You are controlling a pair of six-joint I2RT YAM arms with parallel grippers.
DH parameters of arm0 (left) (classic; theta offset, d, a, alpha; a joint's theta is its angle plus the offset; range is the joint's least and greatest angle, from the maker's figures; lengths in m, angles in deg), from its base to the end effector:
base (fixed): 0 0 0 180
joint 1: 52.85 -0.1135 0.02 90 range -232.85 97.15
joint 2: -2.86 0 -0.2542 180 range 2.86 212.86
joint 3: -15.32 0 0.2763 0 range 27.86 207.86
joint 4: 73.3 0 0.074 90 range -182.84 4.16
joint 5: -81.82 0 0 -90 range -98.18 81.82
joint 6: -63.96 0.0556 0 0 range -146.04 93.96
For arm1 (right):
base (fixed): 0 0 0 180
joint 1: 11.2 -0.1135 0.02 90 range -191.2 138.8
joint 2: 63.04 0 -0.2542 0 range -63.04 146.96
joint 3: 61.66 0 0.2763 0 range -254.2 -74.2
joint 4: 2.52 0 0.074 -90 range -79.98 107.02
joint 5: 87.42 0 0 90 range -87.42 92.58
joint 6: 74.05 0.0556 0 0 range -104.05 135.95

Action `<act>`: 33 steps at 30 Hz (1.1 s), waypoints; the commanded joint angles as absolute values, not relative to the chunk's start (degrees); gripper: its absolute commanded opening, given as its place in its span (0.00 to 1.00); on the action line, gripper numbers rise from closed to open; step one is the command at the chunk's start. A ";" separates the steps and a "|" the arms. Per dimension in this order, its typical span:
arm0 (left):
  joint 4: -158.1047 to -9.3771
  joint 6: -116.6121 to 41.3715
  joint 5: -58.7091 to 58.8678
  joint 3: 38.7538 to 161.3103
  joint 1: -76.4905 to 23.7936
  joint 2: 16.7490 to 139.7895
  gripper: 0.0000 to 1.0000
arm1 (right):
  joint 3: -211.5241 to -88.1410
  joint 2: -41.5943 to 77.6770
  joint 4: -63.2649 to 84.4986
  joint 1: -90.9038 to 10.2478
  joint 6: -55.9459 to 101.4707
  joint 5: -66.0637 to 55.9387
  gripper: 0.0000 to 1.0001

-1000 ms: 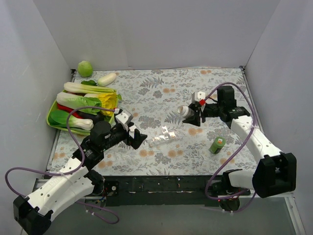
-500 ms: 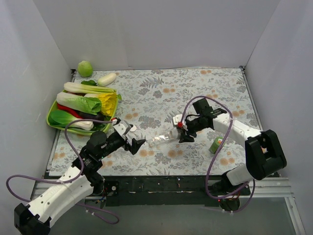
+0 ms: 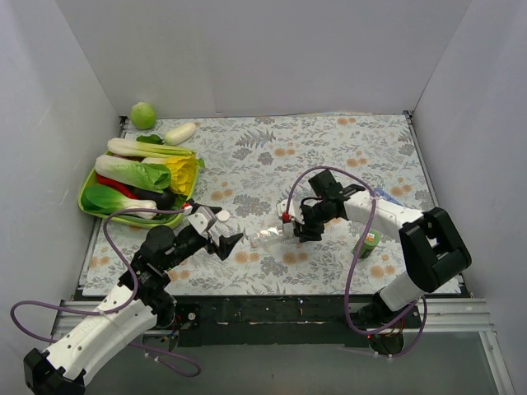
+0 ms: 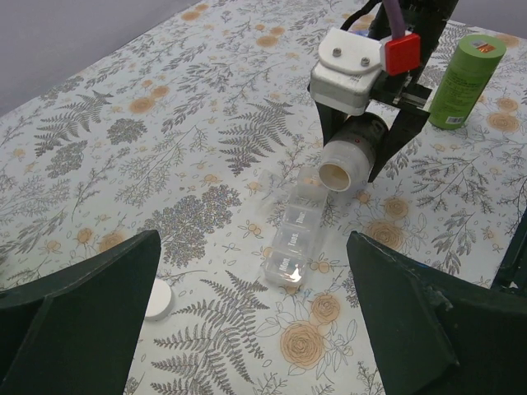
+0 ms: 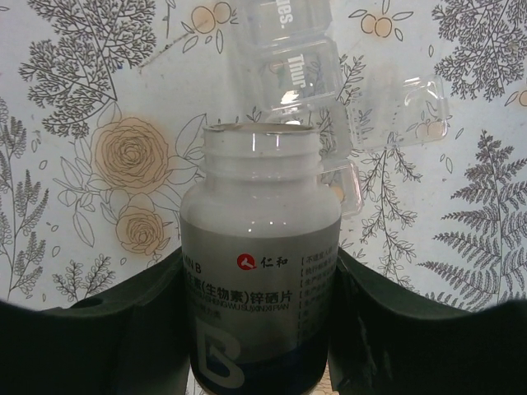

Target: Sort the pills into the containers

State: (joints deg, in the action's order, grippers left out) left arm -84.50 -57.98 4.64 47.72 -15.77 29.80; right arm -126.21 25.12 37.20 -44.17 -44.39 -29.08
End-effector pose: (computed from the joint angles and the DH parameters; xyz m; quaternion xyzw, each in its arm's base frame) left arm 0.1489 -0.1280 0.2421 0.1079 0.7329 -0.4459 0.5024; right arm 0.2521 0.1983 0.1485 -0.7240 0.5968 0.2054 0.2784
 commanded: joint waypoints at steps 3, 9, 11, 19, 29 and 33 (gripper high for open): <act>-83.91 -56.72 3.86 47.46 -15.93 29.58 0.98 | -130.27 27.22 35.86 -45.13 -41.36 -23.79 0.05; -83.82 -56.63 3.86 47.38 -15.93 29.32 0.98 | -131.50 28.45 36.56 -46.09 -40.57 -20.72 0.04; -83.74 -56.54 3.95 47.29 -15.93 29.23 0.98 | -131.77 28.63 36.74 -46.53 -40.57 -19.49 0.04; -83.74 -56.36 4.12 47.29 -15.93 28.88 0.98 | -133.17 29.77 37.88 -47.32 -40.13 -17.11 0.04; -83.65 -56.27 4.47 47.11 -15.93 28.88 0.98 | -133.79 30.04 39.46 -48.73 -40.65 -14.04 0.04; -83.65 -56.27 4.56 47.11 -15.93 28.88 0.98 | -134.05 30.12 39.90 -49.17 -40.74 -13.07 0.04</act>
State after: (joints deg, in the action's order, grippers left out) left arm -84.13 -56.94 4.51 47.20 -15.77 29.26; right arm -131.21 30.08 38.58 -48.48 -40.59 -14.35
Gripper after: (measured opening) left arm 0.982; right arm 0.600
